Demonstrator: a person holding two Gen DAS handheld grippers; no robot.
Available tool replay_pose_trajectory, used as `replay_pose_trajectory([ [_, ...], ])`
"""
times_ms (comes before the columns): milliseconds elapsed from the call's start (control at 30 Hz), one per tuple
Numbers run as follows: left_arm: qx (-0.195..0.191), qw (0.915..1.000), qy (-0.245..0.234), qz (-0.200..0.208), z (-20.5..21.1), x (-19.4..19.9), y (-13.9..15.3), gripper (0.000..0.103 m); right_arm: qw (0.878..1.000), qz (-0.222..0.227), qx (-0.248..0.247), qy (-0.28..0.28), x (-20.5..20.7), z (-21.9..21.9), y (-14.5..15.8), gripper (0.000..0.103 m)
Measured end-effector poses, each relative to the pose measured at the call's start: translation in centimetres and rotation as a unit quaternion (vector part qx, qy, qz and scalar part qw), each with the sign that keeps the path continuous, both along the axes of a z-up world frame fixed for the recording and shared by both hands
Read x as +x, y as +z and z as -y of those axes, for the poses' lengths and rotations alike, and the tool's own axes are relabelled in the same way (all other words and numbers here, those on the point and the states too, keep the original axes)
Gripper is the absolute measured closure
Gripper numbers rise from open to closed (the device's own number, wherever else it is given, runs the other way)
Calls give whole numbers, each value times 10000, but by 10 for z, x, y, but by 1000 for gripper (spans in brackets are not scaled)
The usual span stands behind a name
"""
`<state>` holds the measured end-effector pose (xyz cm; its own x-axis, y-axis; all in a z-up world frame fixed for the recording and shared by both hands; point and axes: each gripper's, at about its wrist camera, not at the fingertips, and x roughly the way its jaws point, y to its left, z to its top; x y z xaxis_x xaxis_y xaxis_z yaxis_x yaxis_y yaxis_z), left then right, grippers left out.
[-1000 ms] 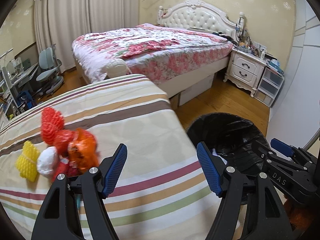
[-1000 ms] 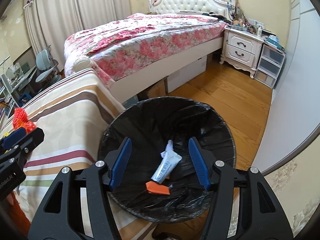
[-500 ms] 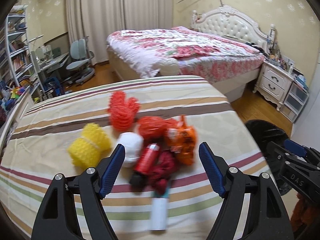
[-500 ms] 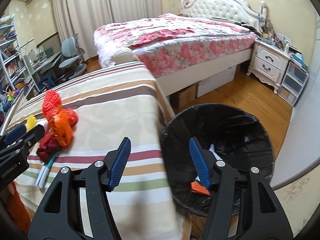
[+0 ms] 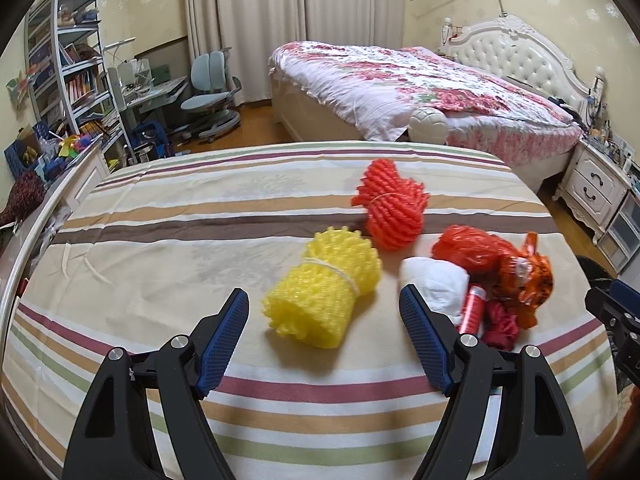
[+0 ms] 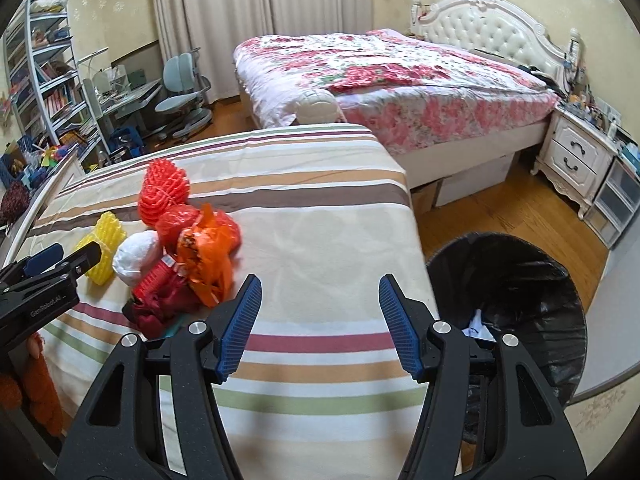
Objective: Collect trash
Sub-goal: 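Move both open tools back to the trash pile on the bedspread, then grasp the yellow foam net sleeve with the left tool while the right tool grasps the orange snack bag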
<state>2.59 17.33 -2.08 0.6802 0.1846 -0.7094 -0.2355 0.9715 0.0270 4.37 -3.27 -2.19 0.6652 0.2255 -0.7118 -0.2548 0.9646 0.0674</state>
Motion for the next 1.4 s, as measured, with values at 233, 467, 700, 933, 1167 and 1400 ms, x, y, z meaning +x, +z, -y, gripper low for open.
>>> replay_pose_trajectory([
  [233, -93, 9997, -98, -183, -12, 5, -14, 28, 9999, -6, -47, 162, 3, -24, 1, 43],
  [467, -126, 9993, -219, -266, -19, 7, -21, 48, 9996, 11, -43, 261, 2, -37, 4, 43],
  [700, -169, 9993, -288, -175, -22, 2, -21, 57, 9994, -1, -14, 358, 4, -48, 6, 43],
  [933, -244, 9995, -154, -112, -33, -6, -16, 57, 9987, -93, -54, 490, 12, -65, -3, 43],
  [1167, -315, 9994, -28, -152, -42, -11, -17, 57, 9982, -243, -64, 553, 18, -73, -13, 55],
  [1400, -361, 9992, 33, -156, -41, -13, -19, 57, 9979, -264, -40, 588, 16, -72, -15, 67],
])
